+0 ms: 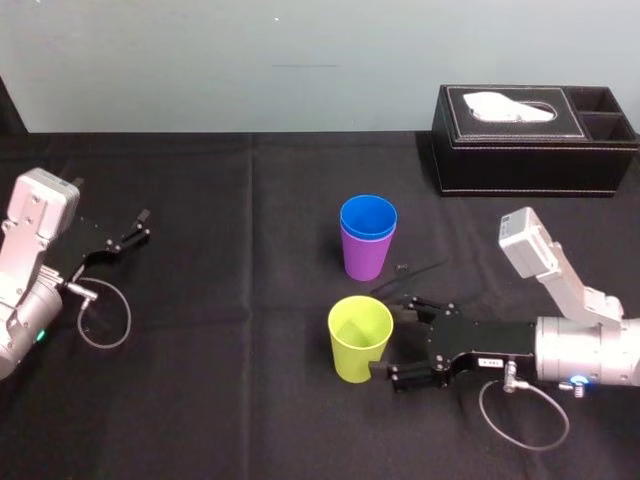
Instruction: Stack the three plastic cups sequentially using one hand.
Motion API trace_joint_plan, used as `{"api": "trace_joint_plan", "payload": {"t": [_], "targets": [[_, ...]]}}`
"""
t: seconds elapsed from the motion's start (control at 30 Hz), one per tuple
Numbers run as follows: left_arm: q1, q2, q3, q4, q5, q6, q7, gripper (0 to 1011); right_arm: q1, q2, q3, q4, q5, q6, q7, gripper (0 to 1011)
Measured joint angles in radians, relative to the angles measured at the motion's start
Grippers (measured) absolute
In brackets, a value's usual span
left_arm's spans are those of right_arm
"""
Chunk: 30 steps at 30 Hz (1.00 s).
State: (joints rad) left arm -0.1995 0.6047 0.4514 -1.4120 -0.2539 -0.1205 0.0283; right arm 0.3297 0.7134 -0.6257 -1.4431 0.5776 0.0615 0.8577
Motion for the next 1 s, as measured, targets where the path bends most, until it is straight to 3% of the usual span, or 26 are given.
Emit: {"api": "trace_joint_plan", "payload": {"t": [0.63,0.87,1.0], "targets": [[0.0,0.0,0.0,0.0,0.0,0.0,0.0,1012,0.075,-0.068,-0.057,0.069,-0.024,0.011,0.015,1004],[0.0,0.0,0.0,0.0,0.0,0.0,0.0,1011,0.073,-0.066,-0.055,0.067,-0.024,0.011,0.015,1004],[0.0,0.0,0.0,0.0,0.0,0.0,0.0,1011,0.072,-0.065,-0.054,0.066,-0.023,0.011,0.014,954]]}}
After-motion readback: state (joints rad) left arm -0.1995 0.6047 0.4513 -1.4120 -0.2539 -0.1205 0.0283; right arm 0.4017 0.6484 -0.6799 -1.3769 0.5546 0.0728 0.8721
